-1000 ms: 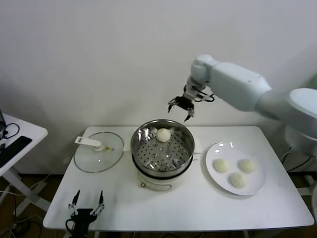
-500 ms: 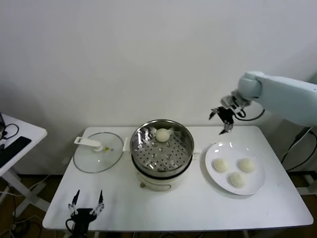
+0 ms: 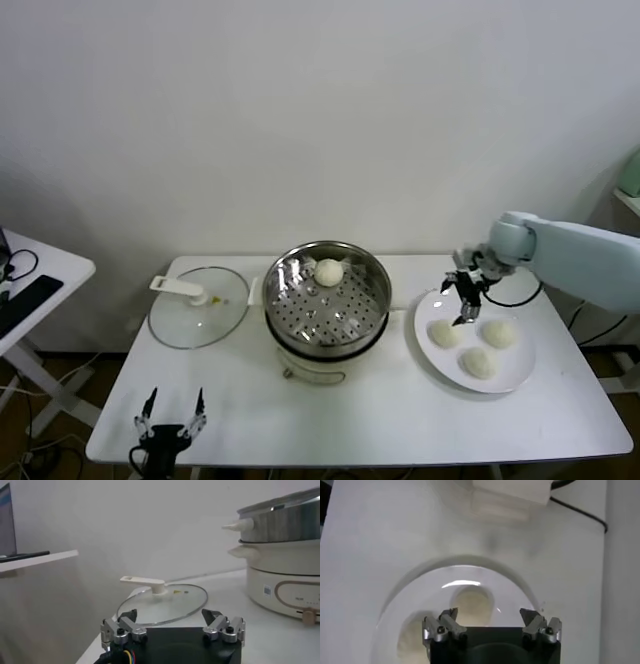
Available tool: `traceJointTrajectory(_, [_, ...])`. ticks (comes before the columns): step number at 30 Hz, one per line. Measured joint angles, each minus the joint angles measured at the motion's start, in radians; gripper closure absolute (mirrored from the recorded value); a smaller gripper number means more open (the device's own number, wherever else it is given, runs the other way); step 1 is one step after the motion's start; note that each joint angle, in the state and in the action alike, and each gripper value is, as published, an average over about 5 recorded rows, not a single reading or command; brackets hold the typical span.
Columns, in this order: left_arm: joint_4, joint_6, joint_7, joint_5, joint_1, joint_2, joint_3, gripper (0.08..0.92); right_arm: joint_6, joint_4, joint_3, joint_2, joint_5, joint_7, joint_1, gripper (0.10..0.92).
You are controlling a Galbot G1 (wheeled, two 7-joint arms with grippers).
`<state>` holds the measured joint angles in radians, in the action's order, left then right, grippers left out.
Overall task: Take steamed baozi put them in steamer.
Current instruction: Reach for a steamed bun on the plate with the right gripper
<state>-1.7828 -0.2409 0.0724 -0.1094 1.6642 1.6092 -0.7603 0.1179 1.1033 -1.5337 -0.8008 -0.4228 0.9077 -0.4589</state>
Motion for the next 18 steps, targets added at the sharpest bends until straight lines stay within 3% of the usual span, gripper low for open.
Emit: traceJointTrajectory(18, [0.016,0.001,0.002,-0.010,-0.006,0.000,0.001,0.177,0.058,-0.051,0.076,-0.022,0.068,-0.027,0.137,0.230])
